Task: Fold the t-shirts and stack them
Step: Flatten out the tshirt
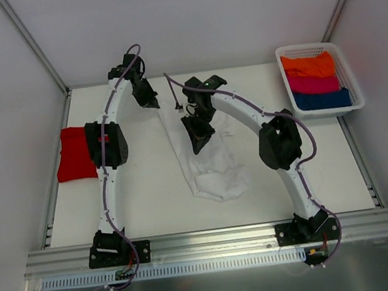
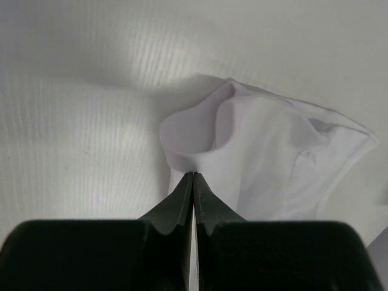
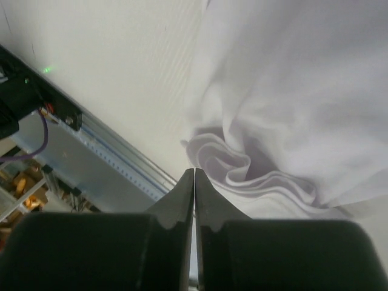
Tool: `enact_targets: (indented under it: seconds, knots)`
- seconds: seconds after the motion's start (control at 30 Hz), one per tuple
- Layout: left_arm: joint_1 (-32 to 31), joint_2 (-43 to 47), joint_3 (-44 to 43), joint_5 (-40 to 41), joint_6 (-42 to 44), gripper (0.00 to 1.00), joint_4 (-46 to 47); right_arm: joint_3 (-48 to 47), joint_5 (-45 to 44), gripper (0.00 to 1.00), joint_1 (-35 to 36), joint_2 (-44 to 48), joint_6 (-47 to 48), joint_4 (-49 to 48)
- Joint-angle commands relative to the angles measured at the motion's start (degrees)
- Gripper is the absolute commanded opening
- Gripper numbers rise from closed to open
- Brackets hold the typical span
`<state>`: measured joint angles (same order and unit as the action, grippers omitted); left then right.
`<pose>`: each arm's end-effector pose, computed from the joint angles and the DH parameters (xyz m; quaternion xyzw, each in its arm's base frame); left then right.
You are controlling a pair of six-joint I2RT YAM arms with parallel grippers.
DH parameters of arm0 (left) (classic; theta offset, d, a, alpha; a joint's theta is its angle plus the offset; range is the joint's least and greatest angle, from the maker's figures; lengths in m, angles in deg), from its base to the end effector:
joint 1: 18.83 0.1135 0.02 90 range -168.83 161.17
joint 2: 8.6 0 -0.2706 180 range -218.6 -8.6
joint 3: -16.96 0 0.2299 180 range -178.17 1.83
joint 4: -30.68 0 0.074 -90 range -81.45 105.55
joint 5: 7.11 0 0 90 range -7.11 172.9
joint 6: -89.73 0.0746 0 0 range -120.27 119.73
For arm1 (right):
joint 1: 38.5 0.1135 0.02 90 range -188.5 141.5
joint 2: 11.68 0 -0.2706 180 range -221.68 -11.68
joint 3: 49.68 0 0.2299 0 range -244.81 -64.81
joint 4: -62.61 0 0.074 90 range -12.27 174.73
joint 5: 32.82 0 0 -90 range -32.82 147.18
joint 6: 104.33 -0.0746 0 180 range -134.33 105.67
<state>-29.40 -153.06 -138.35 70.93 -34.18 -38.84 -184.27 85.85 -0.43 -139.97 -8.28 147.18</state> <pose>0.5304 -0.1147 0.1885 -0.1662 0.9435 -0.1945 0.2106 0.3279 0.3023 0.2146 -0.3854 0.8837 0.2640 0.0272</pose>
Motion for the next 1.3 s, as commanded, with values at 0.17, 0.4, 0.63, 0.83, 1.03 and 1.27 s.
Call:
enact_targets:
  seconds: [0.17,0.4,0.63,0.83,1.03,1.27]
  knots:
    - [-2.3,23.0,17.8,-3.3,0.4,0.00,2.7,-2.7,-15.0,0.05,-6.5,2.3,-8.5,-3.1]
    - [-8.3,26.4,23.6,-17.2,2.4,0.00,2.5,-3.1,-19.8,0.05,-11.3,-2.5,-9.5,-3.1]
    - [-10.6,24.8,27.6,-27.6,1.0,0.00,2.0,-8.8,-22.3,0.24,-13.7,-8.6,-9.5,-2.8]
    - [-10.7,25.7,29.2,-27.9,3.7,0.43,0.4,-10.5,-23.4,0.51,-15.0,-10.0,-8.8,-3.8]
    - [-11.3,25.8,30.2,-29.9,4.1,0.46,0.4,-12.1,-24.9,0.58,-16.6,-9.3,-8.7,-4.1]
    - [-11.6,26.2,30.8,-31.2,4.2,0.46,-0.1,-11.5,-25.0,0.61,-18.8,-9.5,-8.2,-5.4]
